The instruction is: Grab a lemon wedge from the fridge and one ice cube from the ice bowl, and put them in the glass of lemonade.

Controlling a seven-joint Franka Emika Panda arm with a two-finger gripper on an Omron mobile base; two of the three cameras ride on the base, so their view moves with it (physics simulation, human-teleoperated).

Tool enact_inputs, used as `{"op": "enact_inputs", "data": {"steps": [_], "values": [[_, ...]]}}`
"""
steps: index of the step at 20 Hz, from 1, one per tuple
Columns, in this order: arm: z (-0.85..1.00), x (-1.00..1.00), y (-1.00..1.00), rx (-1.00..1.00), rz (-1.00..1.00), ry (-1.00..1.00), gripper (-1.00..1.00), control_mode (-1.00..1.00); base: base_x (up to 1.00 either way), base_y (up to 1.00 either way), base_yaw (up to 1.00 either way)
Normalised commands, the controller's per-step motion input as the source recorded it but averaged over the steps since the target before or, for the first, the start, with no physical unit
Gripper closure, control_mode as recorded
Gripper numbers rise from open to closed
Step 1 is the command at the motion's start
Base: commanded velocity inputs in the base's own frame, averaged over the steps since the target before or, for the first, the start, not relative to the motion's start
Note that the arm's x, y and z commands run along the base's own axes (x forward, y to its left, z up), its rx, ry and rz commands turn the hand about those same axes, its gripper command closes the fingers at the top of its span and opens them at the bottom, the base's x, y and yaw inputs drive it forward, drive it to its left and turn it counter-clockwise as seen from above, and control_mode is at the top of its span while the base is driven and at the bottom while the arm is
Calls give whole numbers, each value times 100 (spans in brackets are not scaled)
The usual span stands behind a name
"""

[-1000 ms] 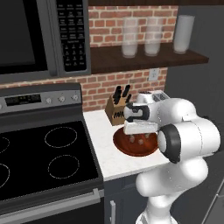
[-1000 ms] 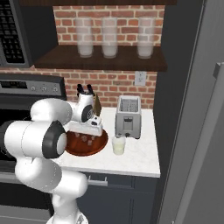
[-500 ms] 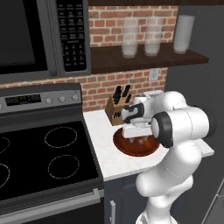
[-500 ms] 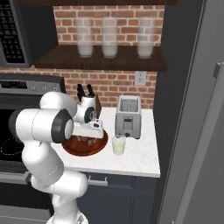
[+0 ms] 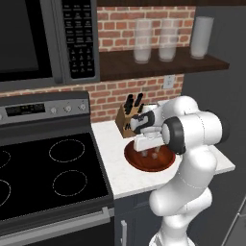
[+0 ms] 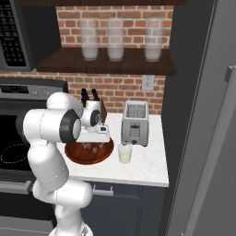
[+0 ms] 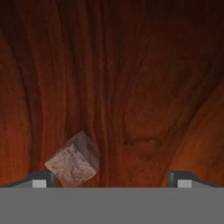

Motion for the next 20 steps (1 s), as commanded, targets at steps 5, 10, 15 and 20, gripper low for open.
{"op": "enact_inputs", "data": {"steps": [5, 10, 15, 20], "values": [[-6, -34, 0, 0, 16, 0, -100, -100, 0, 0, 0], [0, -16, 0, 1, 6, 0, -100, -100, 0, 0, 0], [-13, 0, 0, 4, 0, -2, -100, -100, 0, 0, 0], [-5, 0, 0, 6, 0, -1, -100, -100, 0, 0, 0]]}}
